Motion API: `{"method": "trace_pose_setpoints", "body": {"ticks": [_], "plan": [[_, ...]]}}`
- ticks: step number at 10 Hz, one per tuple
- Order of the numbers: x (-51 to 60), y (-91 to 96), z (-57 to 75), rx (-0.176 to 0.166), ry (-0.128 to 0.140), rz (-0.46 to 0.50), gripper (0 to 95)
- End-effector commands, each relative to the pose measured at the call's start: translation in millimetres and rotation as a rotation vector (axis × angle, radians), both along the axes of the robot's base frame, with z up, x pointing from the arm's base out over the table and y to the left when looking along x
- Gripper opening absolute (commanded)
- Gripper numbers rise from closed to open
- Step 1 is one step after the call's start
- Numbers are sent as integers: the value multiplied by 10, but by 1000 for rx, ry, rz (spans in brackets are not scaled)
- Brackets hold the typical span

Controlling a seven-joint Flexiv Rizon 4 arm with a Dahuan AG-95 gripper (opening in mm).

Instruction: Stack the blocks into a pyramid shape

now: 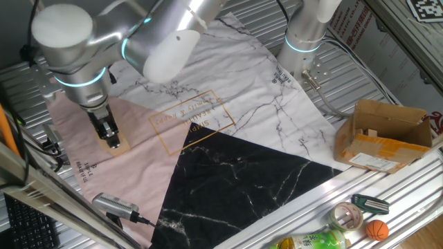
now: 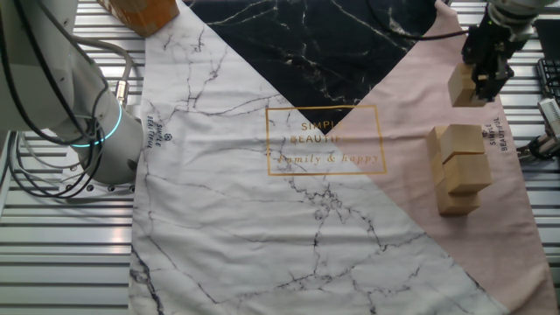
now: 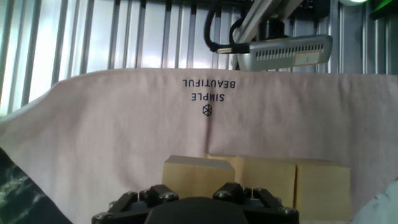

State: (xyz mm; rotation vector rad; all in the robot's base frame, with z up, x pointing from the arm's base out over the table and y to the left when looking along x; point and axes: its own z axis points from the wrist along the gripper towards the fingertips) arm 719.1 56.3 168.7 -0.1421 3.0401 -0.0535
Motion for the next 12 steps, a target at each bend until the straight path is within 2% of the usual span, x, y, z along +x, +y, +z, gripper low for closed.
{"method": "trace_pose_setpoints", "body": {"ticks": [1,2,3,4,6,8,12], "plan": [[73,-70,-34,1,7,17,0],[106,-105,-48,0,8,25,0],[191,-174,-75,1,14,40,0],[212,-188,-80,3,21,44,0],[402,-210,-64,5,35,39,0],[459,-181,-37,3,38,5,0],[459,-181,-37,9,35,-20,0]]}}
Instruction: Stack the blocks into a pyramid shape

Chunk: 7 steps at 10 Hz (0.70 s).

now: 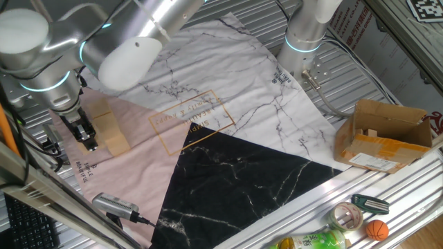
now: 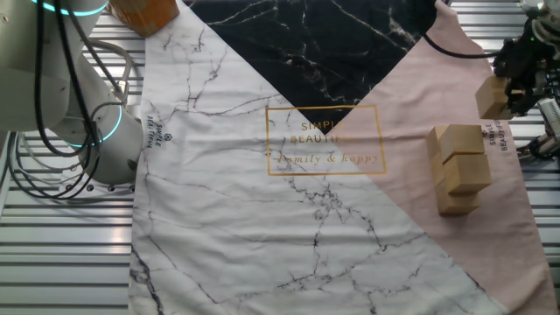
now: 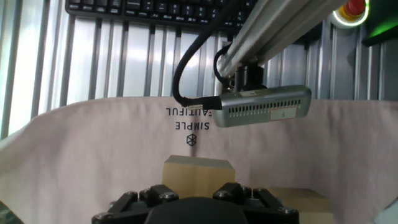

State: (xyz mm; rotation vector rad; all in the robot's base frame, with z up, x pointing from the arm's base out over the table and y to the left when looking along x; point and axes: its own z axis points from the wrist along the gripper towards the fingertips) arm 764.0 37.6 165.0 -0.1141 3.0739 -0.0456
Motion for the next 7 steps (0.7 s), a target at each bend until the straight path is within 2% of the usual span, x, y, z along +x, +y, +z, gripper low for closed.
{"method": "trace_pose_setpoints", "body": {"ticks": [1,2,7], "plan": [[9,6,0,4,3,-3,0],[9,6,0,21,1,-29,0],[9,6,0,21,-29,-100,0]]}}
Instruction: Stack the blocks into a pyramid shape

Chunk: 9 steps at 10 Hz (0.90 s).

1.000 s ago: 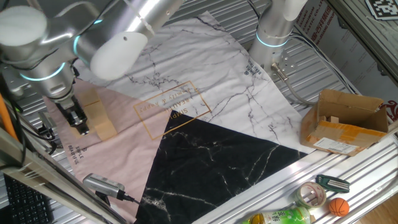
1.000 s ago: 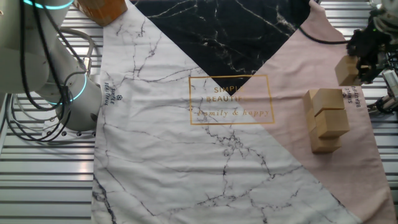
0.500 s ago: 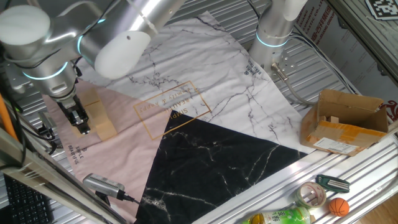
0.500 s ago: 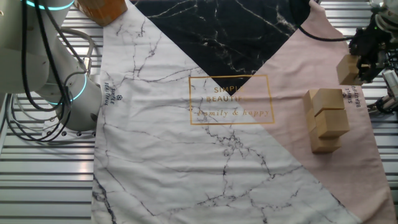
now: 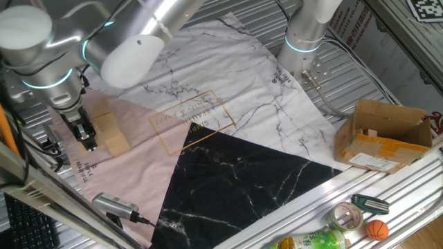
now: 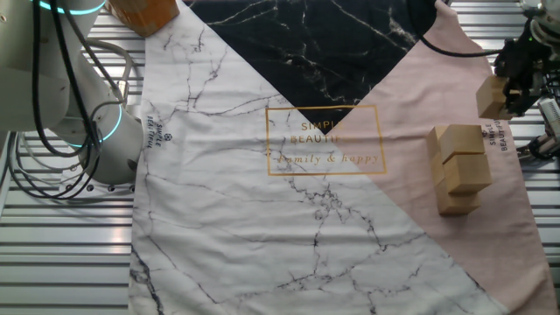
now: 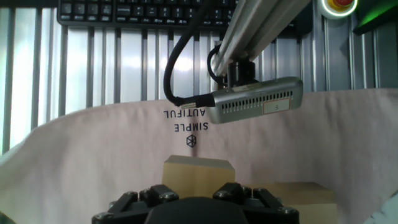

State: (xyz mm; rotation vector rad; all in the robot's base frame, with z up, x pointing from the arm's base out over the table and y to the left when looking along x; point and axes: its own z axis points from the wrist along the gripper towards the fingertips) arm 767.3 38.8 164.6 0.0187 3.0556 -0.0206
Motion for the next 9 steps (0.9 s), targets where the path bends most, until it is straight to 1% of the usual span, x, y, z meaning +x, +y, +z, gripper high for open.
{"method": "trace_pose_setpoints", "body": {"ticks": [1,4,5,9], "plan": [[-23,-5,4,4,-14,-27,0],[-23,-5,4,2,-28,-59,0],[-23,-5,4,3,-29,-64,0],[-23,-5,4,5,-22,-58,0]]}}
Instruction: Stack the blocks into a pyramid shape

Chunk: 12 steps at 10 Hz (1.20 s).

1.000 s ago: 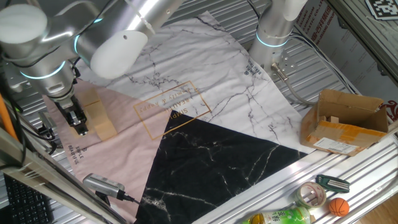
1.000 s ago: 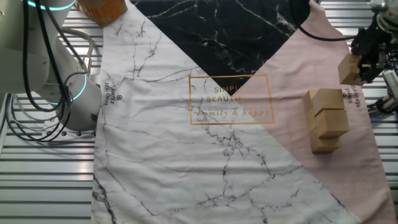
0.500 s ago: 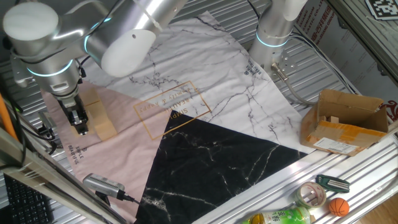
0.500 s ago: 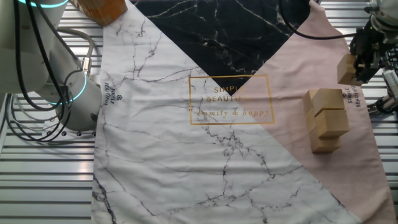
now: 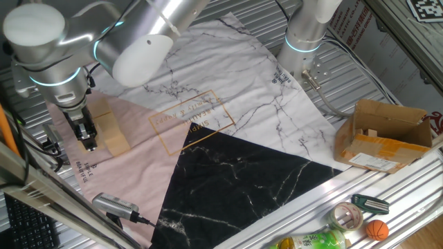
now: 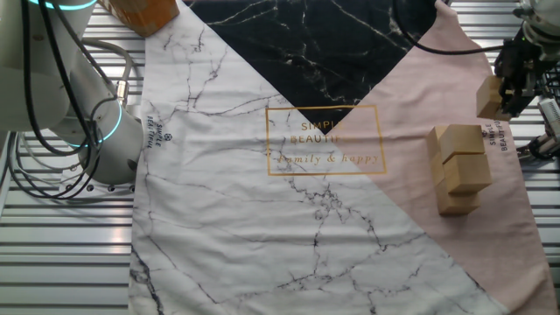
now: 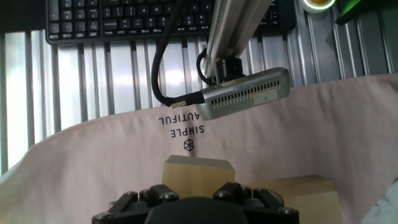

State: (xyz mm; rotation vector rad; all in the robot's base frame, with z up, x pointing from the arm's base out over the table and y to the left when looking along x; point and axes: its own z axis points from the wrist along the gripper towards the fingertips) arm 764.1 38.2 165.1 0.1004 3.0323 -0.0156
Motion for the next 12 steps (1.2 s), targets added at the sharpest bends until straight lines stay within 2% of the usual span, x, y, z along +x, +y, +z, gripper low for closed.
{"method": "trace_pose_setpoints", "body": {"ticks": [1,8,10,12], "plan": [[9,0,-1,1,1,-5,0],[-14,-32,30,6,11,-3,0],[-95,-108,79,11,14,7,0],[-150,-164,65,11,13,21,0]]}}
